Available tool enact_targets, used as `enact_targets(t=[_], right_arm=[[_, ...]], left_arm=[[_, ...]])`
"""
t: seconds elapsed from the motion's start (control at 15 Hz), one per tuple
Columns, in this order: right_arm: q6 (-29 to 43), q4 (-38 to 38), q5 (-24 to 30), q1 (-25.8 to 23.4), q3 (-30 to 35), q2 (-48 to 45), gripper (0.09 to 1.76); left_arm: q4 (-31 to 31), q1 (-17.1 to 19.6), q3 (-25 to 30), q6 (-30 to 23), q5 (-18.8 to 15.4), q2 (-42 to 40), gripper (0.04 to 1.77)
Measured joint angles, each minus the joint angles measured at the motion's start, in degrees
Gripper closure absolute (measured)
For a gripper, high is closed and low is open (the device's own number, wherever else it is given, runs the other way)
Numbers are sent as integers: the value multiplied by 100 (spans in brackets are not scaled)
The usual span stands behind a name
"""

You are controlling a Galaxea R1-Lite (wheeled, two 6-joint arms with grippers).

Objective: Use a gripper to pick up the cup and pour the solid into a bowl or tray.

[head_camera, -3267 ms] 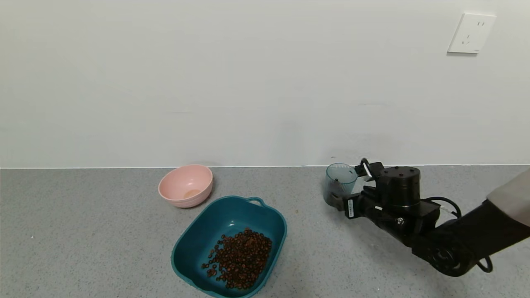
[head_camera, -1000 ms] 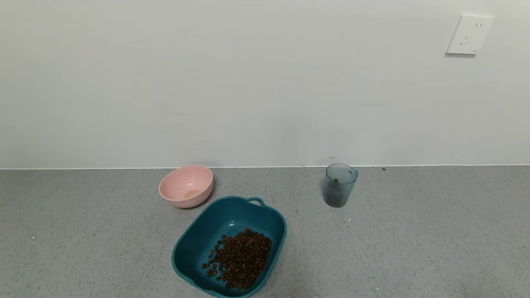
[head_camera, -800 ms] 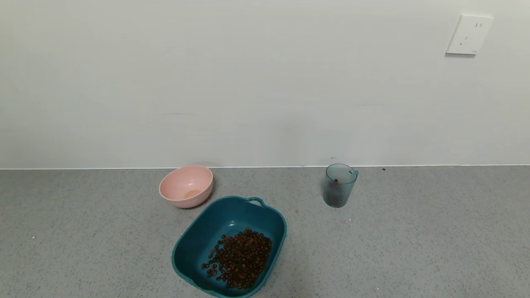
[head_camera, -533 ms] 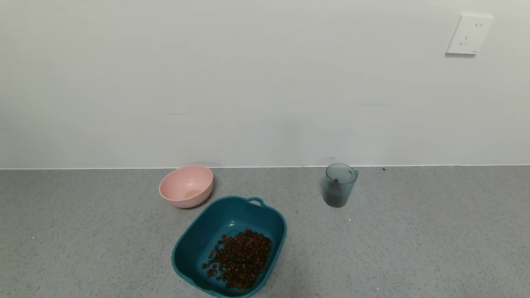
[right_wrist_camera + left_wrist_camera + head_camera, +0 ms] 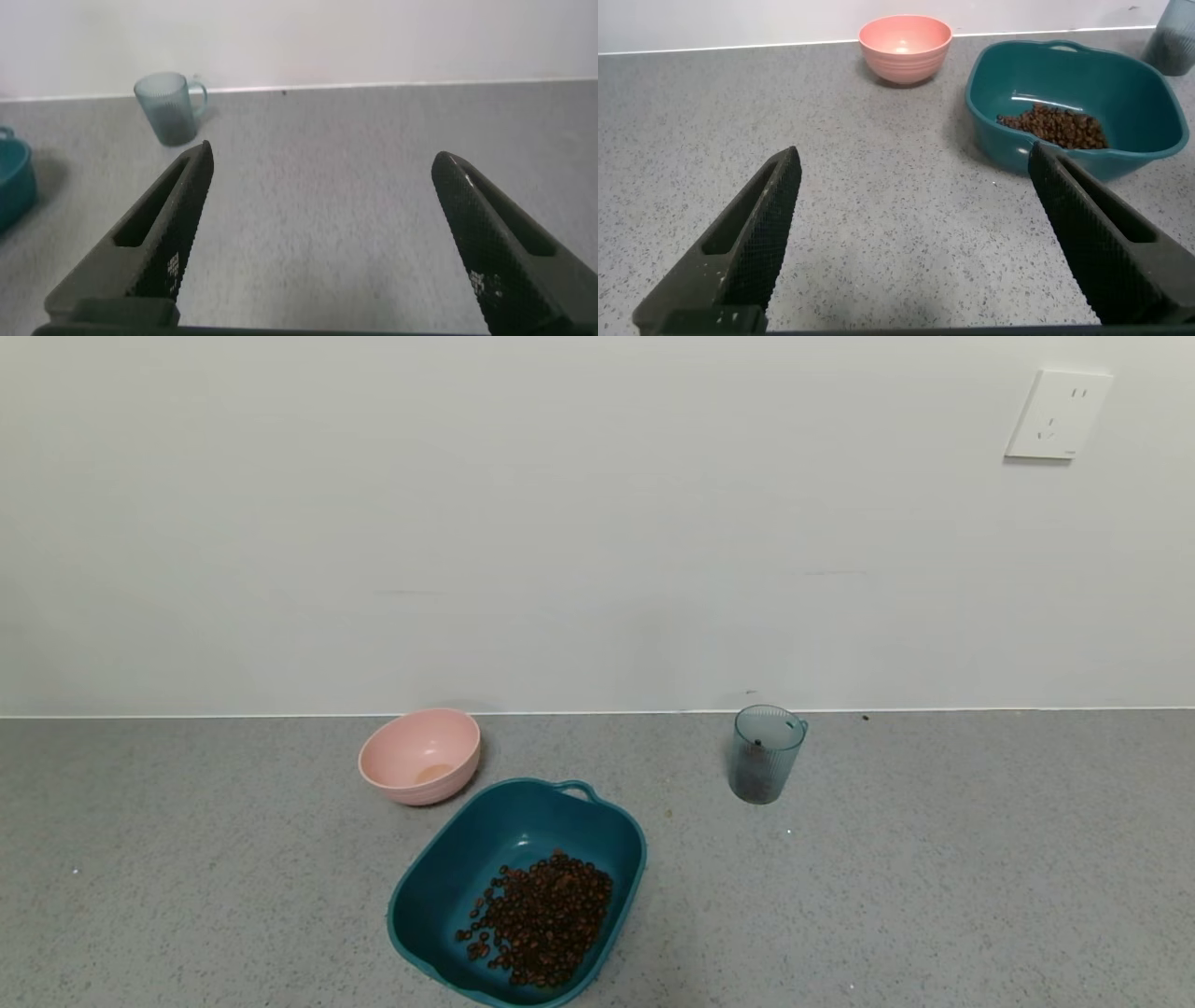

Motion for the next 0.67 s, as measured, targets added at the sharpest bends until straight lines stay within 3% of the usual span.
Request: enact_targets(t=[0.2,0.4,0.67], right_arm=[[-16,-930,77,16,880,-149,15],[-18,-920,406,63,1445,-564,15],[-204,-664,391,104,1713,-1019,15]], left_arm=[[0,0,0,-2,0,0,6],[0,0,0,-2,-2,0,6],[-2,0,0,-2,0,0,6]])
